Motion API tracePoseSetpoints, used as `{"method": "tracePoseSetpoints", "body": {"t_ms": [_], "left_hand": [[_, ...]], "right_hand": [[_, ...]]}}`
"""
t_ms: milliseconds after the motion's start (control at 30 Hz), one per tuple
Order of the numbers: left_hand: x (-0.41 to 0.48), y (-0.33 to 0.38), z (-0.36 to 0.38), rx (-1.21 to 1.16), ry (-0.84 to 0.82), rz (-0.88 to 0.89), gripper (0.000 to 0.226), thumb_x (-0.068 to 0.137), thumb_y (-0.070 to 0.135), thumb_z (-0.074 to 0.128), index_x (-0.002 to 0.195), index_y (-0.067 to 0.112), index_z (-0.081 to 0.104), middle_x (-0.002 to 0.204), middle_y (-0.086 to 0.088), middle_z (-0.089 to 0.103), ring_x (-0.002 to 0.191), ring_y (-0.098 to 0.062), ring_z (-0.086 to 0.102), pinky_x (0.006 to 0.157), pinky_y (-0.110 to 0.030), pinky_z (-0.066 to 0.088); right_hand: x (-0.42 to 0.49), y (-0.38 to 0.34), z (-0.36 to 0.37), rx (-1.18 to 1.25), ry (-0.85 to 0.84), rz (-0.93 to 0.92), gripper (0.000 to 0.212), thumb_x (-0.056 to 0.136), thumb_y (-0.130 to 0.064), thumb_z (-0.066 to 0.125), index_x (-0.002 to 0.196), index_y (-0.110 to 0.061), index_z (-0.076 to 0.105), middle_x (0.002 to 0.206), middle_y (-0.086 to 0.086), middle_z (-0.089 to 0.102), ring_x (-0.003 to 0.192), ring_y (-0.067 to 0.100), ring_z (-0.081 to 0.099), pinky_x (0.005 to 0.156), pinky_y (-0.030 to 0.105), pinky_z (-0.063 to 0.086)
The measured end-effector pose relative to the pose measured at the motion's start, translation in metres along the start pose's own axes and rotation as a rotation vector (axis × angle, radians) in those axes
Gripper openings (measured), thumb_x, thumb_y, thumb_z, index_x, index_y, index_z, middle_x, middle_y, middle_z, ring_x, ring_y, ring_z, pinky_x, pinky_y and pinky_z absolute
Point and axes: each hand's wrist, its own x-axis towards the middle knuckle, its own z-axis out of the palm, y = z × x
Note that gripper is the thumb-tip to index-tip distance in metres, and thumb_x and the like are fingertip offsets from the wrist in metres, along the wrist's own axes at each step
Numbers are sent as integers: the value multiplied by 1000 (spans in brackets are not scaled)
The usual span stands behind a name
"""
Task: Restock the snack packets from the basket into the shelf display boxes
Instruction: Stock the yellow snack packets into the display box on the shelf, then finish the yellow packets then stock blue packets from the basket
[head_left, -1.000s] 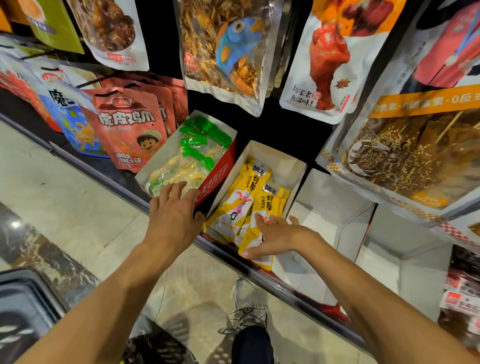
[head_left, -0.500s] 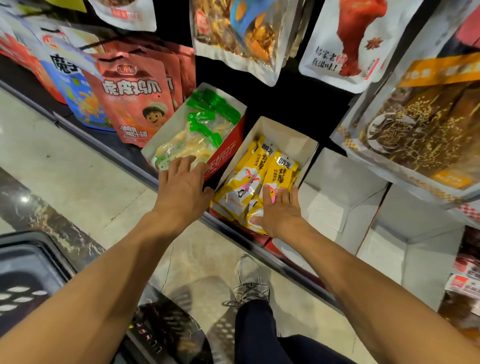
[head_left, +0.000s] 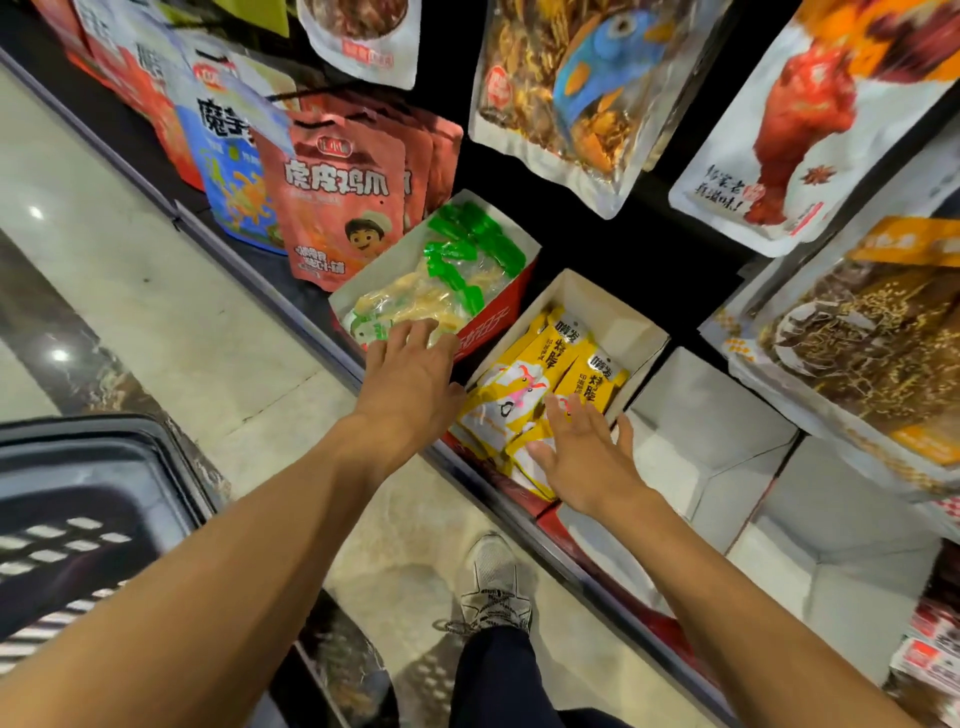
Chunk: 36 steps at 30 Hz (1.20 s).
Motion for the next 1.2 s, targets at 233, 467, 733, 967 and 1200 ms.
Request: {"method": "tracePoseSetpoints", "body": {"t_ms": [233, 467, 733, 967, 1200], "left_hand": [[-5, -7, 4, 23, 23, -15, 57, 95, 33, 56, 148, 19, 41, 158, -6, 31, 147, -29, 21, 116, -48, 22], [-20, -20, -9, 211, 65, -139, 47, 94, 36, 53, 138, 20, 47, 144, -3, 49, 137, -25, 40, 108, -41, 30], [-104, -16, -143, 218, 342, -123, 52, 92, 34, 54, 141, 17, 49, 144, -9, 52, 135, -30, 44, 107, -47, 32], [-308, -108, -153, 357, 258, -454, 59, 92, 38, 53, 145, 17, 45, 146, -11, 49, 135, -33, 43, 107, -48, 33], [-425, -98, -41, 197, -30, -609, 53, 97, 39, 50, 145, 18, 39, 144, -7, 47, 135, -29, 41, 107, -43, 34]], "right_hand": [[1, 5, -3, -56, 108, -126, 53, 103, -42, 32, 153, -28, 22, 163, 5, 16, 150, 21, 8, 118, 48, 1], [-24, 20, -35, -72, 84, 102, 61, 101, -48, 32, 155, -28, 12, 164, 9, -1, 150, 26, 10, 118, 49, 9], [-103, -37, -221, -142, 450, -65, 68, 97, -47, 42, 155, -27, 13, 163, 13, 9, 147, 33, 18, 116, 53, 14], [-226, -207, -196, -161, 548, -545, 67, 93, -47, 49, 150, -21, 27, 148, 14, 35, 132, 36, 38, 104, 50, 31], [-295, -259, -1, -99, -29, -489, 67, 93, -41, 50, 149, -14, 26, 145, 16, 38, 132, 37, 40, 104, 49, 37]]}}
